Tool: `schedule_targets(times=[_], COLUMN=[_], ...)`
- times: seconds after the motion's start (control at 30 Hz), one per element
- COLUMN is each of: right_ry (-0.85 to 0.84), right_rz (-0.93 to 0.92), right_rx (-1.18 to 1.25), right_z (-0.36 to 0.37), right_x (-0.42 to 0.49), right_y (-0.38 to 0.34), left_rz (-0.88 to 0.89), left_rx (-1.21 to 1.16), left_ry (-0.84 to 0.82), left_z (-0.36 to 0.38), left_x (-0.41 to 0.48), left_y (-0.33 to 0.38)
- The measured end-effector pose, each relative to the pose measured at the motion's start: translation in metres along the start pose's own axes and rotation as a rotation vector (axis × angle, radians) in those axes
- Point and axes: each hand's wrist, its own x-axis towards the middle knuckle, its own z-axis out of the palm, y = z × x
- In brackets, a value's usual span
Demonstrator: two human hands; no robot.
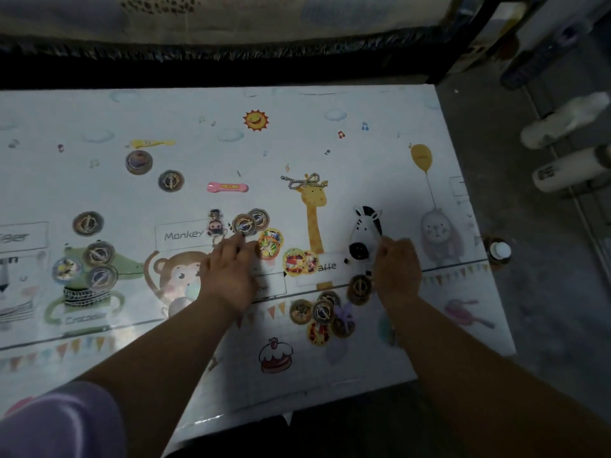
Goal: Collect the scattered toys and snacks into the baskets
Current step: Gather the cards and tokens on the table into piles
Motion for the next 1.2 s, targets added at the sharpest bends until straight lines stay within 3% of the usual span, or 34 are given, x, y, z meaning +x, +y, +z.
schedule_targets(times=[0.13,0.37,0.5,0.6,0.73,0.87,1.03,1.2], right_ry=[-0.137,-0.233,-0.198,-0.157,-0.241,-0.335,-0.349,-0.195], right_rz=[0.199,-0.023,-0.005,0.142,0.235,0.156,0.205,0.228], right_rx=[-0.124,-0.050,0.045,0.025,-0.013,0.068,0.407,0.280], right_z=[-0.013,0.026,0.013,-0.004,0.003,0.022,0.037,0.020], right_x=[-0.031,-0.071,-0.064,-0.069,-0.099,-0.122,-0.114,-0.112], right_y=[0.036,-0.055,-0.047,-0.007,0.020,-0.007,-0.040,-0.019], left_rz=[0.093,0.171,0.194,0.278,0.364,0.308,0.231,0.317], left_rx=[0.008,0.052,0.043,0.039,0.128,0.166,0.128,0.079], left_ry=[-0.024,-0.110,-0.046,0.008,-0.095,-0.104,-0.047,0.011], left_z=[0.009,0.030,0.029,0.034,0.043,0.048,0.041,0.036], left_x=[-0.009,-0.030,-0.038,-0.046,-0.060,-0.064,-0.055,-0.047], left_y=[0.016,0.026,0.021,0.016,0.022,0.027,0.030,0.030])
